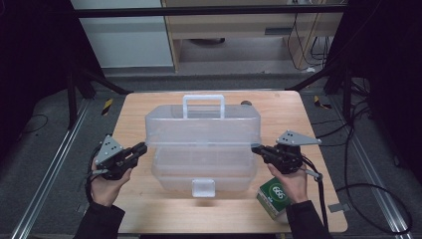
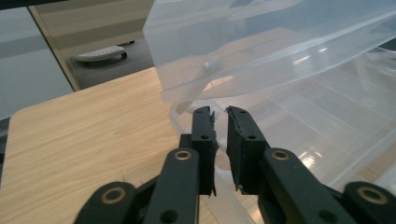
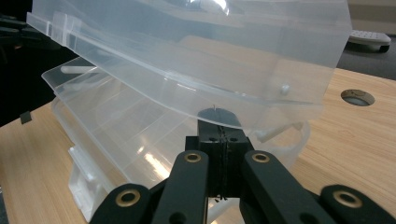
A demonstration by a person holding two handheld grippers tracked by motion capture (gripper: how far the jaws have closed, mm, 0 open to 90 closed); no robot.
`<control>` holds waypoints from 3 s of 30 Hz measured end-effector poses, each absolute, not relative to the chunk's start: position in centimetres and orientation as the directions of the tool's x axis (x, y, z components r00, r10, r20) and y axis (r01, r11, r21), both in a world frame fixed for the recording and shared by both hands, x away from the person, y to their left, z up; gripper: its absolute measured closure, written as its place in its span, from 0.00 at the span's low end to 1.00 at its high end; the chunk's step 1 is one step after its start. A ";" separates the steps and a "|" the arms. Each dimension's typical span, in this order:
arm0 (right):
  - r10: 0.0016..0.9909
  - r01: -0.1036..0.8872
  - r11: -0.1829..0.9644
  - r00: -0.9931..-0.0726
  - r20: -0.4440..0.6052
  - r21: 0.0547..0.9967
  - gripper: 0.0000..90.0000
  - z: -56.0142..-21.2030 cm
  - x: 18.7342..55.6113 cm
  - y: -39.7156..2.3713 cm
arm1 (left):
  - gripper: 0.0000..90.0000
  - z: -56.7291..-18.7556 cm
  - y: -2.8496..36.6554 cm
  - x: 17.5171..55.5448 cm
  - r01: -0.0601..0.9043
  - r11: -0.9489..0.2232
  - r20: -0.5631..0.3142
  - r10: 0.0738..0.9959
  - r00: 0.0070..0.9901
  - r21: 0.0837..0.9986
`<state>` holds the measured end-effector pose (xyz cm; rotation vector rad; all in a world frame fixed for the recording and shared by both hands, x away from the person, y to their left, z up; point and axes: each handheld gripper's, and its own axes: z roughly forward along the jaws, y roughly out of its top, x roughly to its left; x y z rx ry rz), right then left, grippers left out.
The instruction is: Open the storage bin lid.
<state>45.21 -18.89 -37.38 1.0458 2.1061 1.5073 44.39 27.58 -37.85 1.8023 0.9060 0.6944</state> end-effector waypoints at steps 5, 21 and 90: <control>0.732 0.365 0.165 -0.668 0.134 0.916 1.00 -37.4 45.2 -18.9 | 0.76 -38.0 26.9 44.8 0.247 -0.282 0.105 0.829 0.549 0.927; 0.729 0.366 0.172 -0.671 0.132 0.914 1.00 -37.4 45.3 -18.8 | 0.68 -37.9 25.7 46.1 0.208 -0.278 0.121 0.823 0.555 0.938; 0.822 0.572 0.248 -0.552 0.142 0.782 0.89 -41.3 46.6 -18.6 | 0.74 -35.3 25.4 47.9 0.206 -0.230 0.093 0.851 0.518 0.951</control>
